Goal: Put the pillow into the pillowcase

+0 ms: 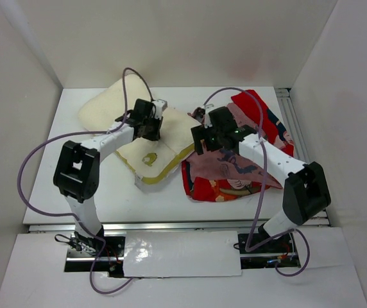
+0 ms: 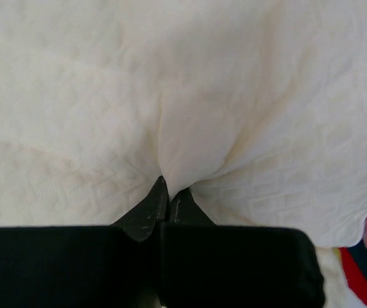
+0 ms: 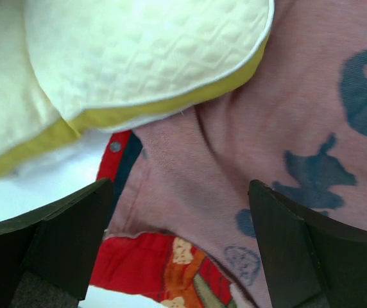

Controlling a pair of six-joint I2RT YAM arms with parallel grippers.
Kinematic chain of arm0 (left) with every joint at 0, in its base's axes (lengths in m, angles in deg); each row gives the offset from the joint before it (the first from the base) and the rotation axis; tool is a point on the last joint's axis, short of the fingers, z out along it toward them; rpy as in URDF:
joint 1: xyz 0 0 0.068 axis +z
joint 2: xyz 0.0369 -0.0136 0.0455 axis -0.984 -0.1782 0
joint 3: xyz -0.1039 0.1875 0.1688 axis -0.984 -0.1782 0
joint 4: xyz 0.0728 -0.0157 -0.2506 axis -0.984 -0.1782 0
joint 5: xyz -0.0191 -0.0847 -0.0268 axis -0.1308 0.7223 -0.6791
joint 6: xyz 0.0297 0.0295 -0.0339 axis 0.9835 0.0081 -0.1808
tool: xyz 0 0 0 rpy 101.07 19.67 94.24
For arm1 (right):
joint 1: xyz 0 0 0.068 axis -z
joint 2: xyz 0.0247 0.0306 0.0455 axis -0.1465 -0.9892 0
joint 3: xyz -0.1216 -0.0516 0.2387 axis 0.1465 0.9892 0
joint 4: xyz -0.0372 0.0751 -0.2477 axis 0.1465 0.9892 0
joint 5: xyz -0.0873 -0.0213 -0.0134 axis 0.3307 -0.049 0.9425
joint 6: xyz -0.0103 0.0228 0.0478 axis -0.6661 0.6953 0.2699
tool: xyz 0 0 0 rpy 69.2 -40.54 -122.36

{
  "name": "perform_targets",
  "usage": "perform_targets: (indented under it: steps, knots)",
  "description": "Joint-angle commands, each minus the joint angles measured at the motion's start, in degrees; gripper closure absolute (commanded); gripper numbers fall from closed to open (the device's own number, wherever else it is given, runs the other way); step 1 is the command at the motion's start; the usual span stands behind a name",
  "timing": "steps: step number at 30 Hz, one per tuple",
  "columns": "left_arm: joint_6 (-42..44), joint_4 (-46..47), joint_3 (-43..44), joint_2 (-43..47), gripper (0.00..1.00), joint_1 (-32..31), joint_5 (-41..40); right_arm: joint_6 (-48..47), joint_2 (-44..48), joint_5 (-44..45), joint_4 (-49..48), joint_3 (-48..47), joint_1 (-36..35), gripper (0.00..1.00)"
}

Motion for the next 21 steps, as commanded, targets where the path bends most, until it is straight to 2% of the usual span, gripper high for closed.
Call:
perform_targets:
  steps: [1,4,6,8,9,13,18,21]
  knots:
    - [-13.87,-11.39,3.44,6.46,1.0,5.71,-14.4,-1.91,0.93,2.67,1.16,0.15,-3.97,0.08]
    - [-22.58,-18.11,5.83,10.32,1.0,9.67,-20.12,-1.91,1.45,4.61,-3.21,1.56,-6.61,0.14]
    - [-27.58,-21.26,5.04,12.35,1.0,11.42,-23.54,-3.58,1.45,4.61,-4.64,2.09,-8.02,0.2]
    - [-29.88,-21.28,1.71,15.94,1.0,12.57,-23.56,-5.68,0.93,3.82,-6.83,2.62,-10.3,0.24]
    - [-30.5,-21.28,0.83,17.1,1.0,13.62,-21.64,-7.43,0.14,3.82,-7.62,3.14,-11.09,0.26]
    - [-31.04,-20.67,-1.9,21.93,1.0,13.63,-22.15,-8.68,-4.24,5.49,-11.49,3.14,-11.63,0.31]
    - [-29.81,-17.51,-5.77,25.8,1.0,13.01,-20.84,-10.09,-11.81,7.5,-11.5,-2.03,-11.1,0.32]
    - [-27.88,-16.02,-7.0,26.51,1.0,12.4,-20.31,-9.48,-15.94,8.92,-8.96,-5.02,-10.49,0.38]
